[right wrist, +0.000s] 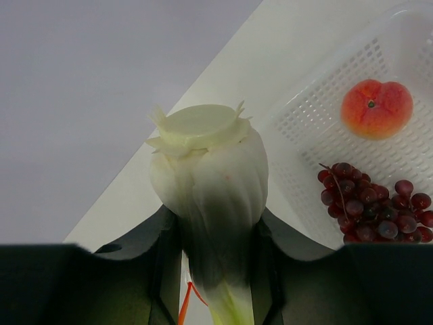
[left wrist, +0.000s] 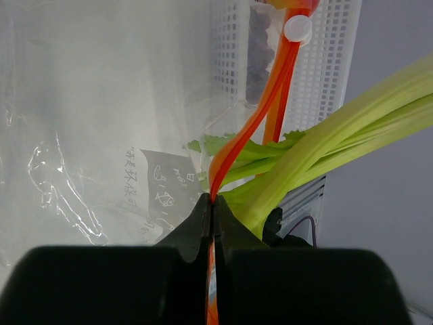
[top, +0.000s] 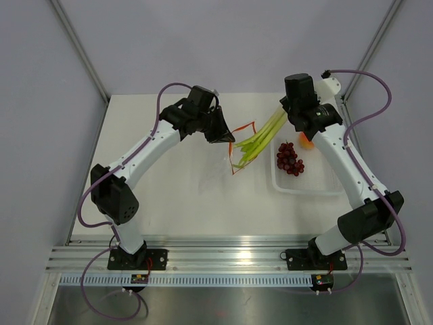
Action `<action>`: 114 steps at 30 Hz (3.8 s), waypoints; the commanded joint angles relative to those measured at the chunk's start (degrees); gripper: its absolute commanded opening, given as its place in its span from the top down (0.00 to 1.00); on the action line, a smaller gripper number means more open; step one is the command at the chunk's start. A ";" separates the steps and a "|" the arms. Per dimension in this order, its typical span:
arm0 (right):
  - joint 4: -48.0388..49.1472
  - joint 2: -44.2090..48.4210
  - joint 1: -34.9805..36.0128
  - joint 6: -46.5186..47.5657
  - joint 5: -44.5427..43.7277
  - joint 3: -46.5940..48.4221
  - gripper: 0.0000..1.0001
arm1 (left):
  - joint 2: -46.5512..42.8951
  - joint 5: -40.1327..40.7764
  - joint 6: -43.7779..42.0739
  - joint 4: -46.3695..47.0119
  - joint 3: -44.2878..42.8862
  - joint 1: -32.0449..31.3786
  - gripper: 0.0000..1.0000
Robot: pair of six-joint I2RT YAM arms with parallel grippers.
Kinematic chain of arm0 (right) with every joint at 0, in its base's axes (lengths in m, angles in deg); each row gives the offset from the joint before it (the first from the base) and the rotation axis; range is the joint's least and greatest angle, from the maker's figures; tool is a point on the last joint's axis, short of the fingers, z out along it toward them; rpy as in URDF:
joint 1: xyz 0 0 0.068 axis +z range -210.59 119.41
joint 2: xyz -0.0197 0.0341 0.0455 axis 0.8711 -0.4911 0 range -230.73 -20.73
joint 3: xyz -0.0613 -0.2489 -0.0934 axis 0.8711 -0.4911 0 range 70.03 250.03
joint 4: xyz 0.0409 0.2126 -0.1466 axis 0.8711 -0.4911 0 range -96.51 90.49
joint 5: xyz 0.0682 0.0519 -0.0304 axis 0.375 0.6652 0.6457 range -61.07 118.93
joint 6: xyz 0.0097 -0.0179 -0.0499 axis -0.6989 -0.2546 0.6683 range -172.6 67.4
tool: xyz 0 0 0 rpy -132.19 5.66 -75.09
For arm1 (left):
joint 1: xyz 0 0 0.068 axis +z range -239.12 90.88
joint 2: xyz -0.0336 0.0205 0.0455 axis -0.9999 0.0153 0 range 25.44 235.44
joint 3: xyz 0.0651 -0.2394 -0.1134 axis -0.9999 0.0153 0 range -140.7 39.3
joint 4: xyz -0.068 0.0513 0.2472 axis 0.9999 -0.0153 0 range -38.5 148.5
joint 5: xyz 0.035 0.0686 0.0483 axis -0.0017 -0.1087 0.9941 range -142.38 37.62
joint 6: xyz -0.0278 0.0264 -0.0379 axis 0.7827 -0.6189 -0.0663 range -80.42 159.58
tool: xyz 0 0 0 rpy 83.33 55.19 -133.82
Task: Place the food in the zip-top bag and seal the zipper
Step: Place the fake vegetable in the zipper food storage bag.
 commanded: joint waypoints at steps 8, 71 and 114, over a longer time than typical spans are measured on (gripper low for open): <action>-0.09 -0.76 1.01 2.42 -5.50 2.34 1.00 | -2.38 -1.29 -1.38 1.32 -0.34 0.51 1.00; -10.90 -4.98 12.35 -12.95 -5.86 2.96 1.00 | -4.04 -2.17 2.66 9.05 5.45 -0.46 1.00; -12.84 0.11 8.48 -21.12 -1.54 -1.79 1.00 | -12.66 8.20 14.87 19.95 20.75 -2.22 1.00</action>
